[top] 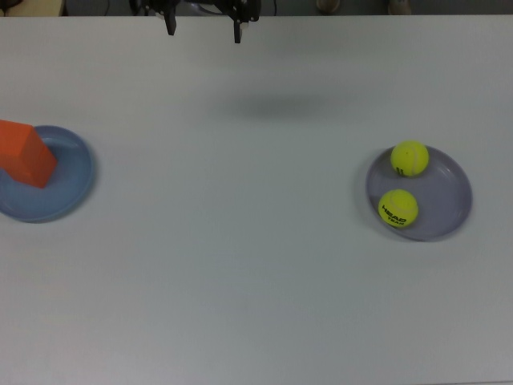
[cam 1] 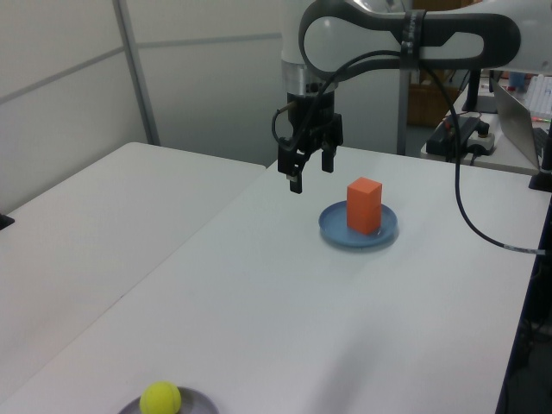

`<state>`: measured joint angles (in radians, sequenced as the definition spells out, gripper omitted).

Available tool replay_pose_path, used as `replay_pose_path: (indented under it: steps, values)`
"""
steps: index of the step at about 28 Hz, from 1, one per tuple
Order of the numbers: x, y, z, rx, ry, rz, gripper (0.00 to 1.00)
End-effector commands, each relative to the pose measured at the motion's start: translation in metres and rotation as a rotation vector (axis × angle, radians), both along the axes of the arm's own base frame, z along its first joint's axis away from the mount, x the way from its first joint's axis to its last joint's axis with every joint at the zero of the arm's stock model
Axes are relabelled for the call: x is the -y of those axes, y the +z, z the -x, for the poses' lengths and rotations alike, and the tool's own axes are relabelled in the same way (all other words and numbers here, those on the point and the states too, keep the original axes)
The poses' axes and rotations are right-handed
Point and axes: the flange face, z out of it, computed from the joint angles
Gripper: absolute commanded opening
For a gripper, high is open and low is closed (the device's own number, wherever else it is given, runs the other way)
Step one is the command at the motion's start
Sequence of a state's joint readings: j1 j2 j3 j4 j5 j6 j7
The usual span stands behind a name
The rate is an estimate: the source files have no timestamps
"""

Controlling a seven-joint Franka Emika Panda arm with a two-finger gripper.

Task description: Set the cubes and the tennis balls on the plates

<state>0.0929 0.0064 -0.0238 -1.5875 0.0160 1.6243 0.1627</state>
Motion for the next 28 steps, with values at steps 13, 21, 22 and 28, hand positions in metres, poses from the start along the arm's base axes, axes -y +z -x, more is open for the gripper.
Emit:
replay_pose_path:
  steps: [13, 21, 22, 28]
  values:
    - [-0.0024, 0.0021, 0.0, 0.017, 0.024, -0.008, 1.0]
    - [0.0011, 0.0012, -0.0007, 0.016, 0.019, -0.007, 1.0]
    - [0.0012, 0.0005, -0.0013, 0.016, 0.019, -0.006, 1.0]
    - [0.0036, -0.0056, -0.0052, 0.007, 0.015, -0.003, 1.0]
